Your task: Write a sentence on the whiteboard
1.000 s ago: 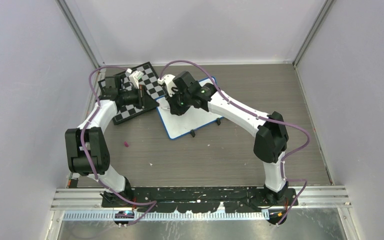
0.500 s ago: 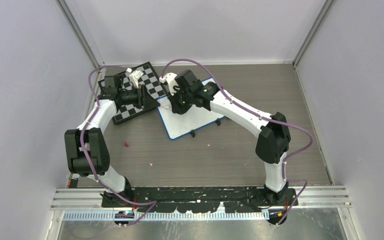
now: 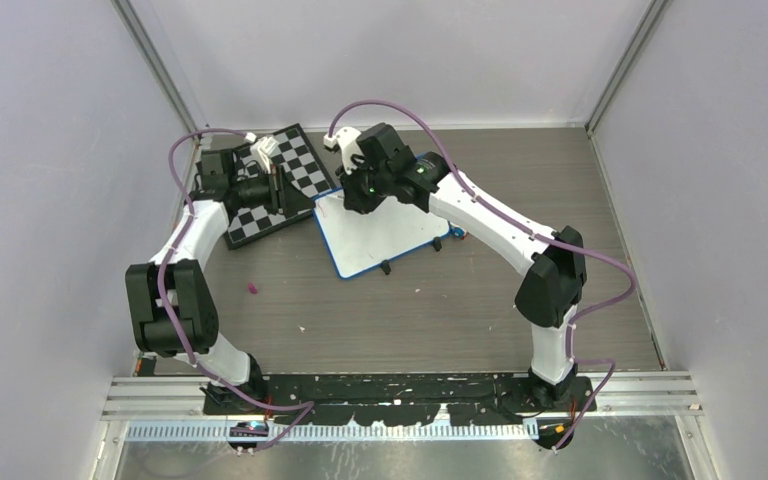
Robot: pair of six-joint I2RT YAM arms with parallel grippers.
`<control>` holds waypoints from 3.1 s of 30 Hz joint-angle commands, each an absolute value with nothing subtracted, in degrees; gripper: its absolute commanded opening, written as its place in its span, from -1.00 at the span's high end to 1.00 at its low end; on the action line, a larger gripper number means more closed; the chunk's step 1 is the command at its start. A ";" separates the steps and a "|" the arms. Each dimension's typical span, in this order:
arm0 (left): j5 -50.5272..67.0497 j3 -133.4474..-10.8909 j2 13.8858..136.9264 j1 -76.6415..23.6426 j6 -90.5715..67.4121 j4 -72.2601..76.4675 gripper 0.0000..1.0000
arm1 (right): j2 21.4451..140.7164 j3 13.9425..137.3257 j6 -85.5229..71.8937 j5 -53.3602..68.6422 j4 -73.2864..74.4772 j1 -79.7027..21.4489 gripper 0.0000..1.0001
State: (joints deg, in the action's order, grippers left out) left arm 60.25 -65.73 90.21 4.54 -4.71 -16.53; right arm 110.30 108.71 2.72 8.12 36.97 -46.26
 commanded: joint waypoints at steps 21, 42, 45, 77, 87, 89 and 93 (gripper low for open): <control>60.92 -65.09 90.14 3.51 -4.40 -13.49 0.82 | 112.66 111.54 1.82 8.31 37.32 -46.20 0.99; 60.32 -65.00 89.98 3.18 -3.97 -13.61 1.00 | 113.39 110.30 3.03 8.42 38.40 -47.38 0.99; 60.18 -64.96 89.91 3.17 -3.91 -13.62 1.00 | 112.53 109.58 3.20 7.50 38.33 -47.17 0.99; 59.68 -65.21 89.73 2.16 -3.00 -14.45 1.00 | 108.48 108.79 3.97 8.63 38.76 -45.86 1.00; 59.43 -65.40 89.63 2.20 -2.55 -14.88 1.00 | 110.67 110.30 4.24 7.65 38.79 -45.86 0.99; 59.48 -65.45 89.69 2.18 -2.58 -14.94 1.00 | 110.68 110.11 4.68 7.40 39.14 -45.80 0.99; 59.50 -65.49 89.76 2.07 -2.55 -14.93 1.00 | 110.77 109.59 4.97 7.72 39.43 -45.64 0.99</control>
